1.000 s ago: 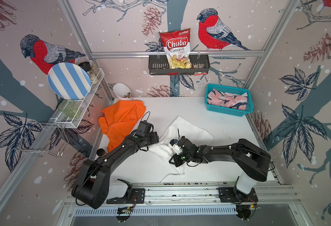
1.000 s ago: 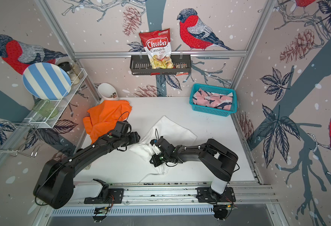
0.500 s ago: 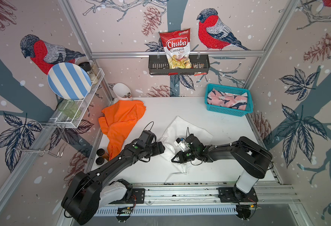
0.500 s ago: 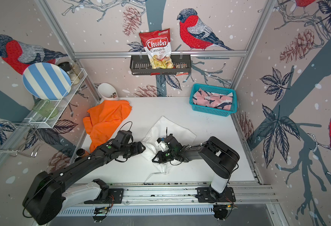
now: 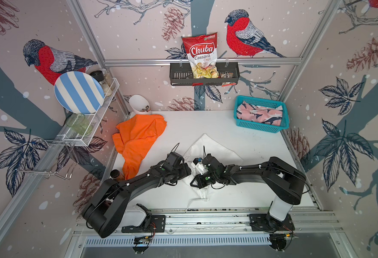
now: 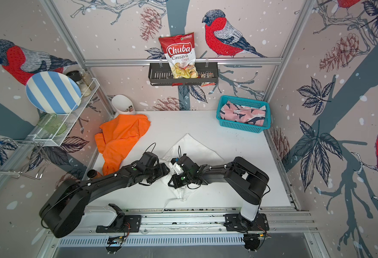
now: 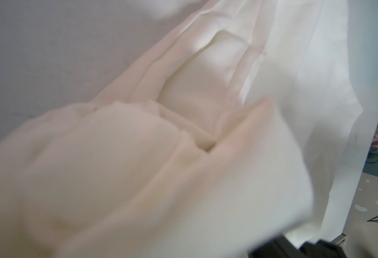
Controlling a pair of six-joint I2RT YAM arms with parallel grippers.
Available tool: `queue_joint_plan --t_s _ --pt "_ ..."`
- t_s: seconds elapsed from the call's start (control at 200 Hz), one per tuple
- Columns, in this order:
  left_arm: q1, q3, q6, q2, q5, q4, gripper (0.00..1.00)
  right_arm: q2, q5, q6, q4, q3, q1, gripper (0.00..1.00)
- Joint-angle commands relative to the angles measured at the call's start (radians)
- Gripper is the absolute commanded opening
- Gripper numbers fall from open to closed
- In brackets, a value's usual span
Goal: Roll up the shorts
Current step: Roll the shorts at the center of the board.
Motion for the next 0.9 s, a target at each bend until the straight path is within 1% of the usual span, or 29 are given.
queue_joint_plan --t_s 0.0,0.02,0.05,0.095,0.115,0.19,0.28,0.33,0.36,0.385,0.48,0.575,0.68,0.705,0.735,0.775,0.82,0.84,0.865,0.895 --pt "0.005 0.018 0.038 0.022 -0.020 0.046 0.53 -0.028 0.119 -0.101 -0.201 0.044 0.047 0.18" --pt "0.005 0.019 0.041 0.020 -0.024 0.041 0.45 -0.035 0.151 -0.104 -0.222 0.053 0.056 0.20" --pt "0.006 0.021 0.048 0.017 -0.029 0.033 0.37 -0.049 0.200 -0.106 -0.254 0.064 0.068 0.24" --pt "0.008 0.018 0.054 0.008 -0.039 0.021 0.28 -0.070 0.287 -0.105 -0.308 0.088 0.087 0.39" --pt "0.008 0.018 0.056 0.004 -0.041 0.015 0.25 -0.080 0.331 -0.105 -0.334 0.099 0.097 0.44" --pt "0.008 0.012 0.062 -0.007 -0.046 0.006 0.20 -0.101 0.524 -0.110 -0.437 0.157 0.148 0.62" --pt "0.008 0.009 0.065 -0.008 -0.041 0.002 0.19 -0.076 0.771 -0.109 -0.589 0.255 0.229 0.80" --pt "0.009 0.010 0.066 -0.007 -0.039 0.000 0.19 -0.047 0.870 -0.106 -0.654 0.311 0.274 0.90" --pt "0.009 0.009 0.067 -0.005 -0.037 -0.001 0.19 -0.026 0.912 -0.104 -0.687 0.339 0.297 0.98" --pt "0.009 0.010 0.068 -0.005 -0.037 0.000 0.19 -0.005 0.939 -0.102 -0.711 0.361 0.315 1.00" --pt "0.011 0.012 0.070 -0.004 -0.035 0.000 0.18 0.089 1.014 -0.072 -0.797 0.430 0.351 1.00" --pt "0.014 0.011 0.069 -0.006 -0.035 -0.002 0.18 0.168 1.070 -0.033 -0.860 0.464 0.371 1.00" --pt "0.019 0.005 0.068 -0.012 -0.037 -0.005 0.18 0.212 1.076 0.006 -0.869 0.457 0.384 1.00" --pt "0.022 0.003 0.069 -0.014 -0.036 -0.007 0.18 0.216 1.069 0.012 -0.863 0.451 0.387 0.98" --pt "0.022 0.001 0.069 -0.014 -0.037 -0.007 0.18 0.214 1.063 0.017 -0.854 0.446 0.391 0.91" --pt "0.024 0.000 0.069 -0.016 -0.035 -0.008 0.18 0.207 1.061 0.023 -0.841 0.441 0.400 0.76" --pt "0.023 -0.001 0.069 -0.016 -0.036 -0.012 0.19 0.190 1.056 0.026 -0.822 0.435 0.406 0.53" --pt "0.025 0.000 0.070 -0.017 -0.037 -0.015 0.20 0.180 1.049 0.026 -0.811 0.432 0.408 0.45" --pt "0.025 0.001 0.071 -0.019 -0.038 -0.018 0.23 0.165 1.029 0.022 -0.791 0.423 0.408 0.38" --pt "0.028 0.000 0.074 -0.023 -0.042 -0.022 0.28 0.148 0.994 0.011 -0.762 0.409 0.402 0.32"
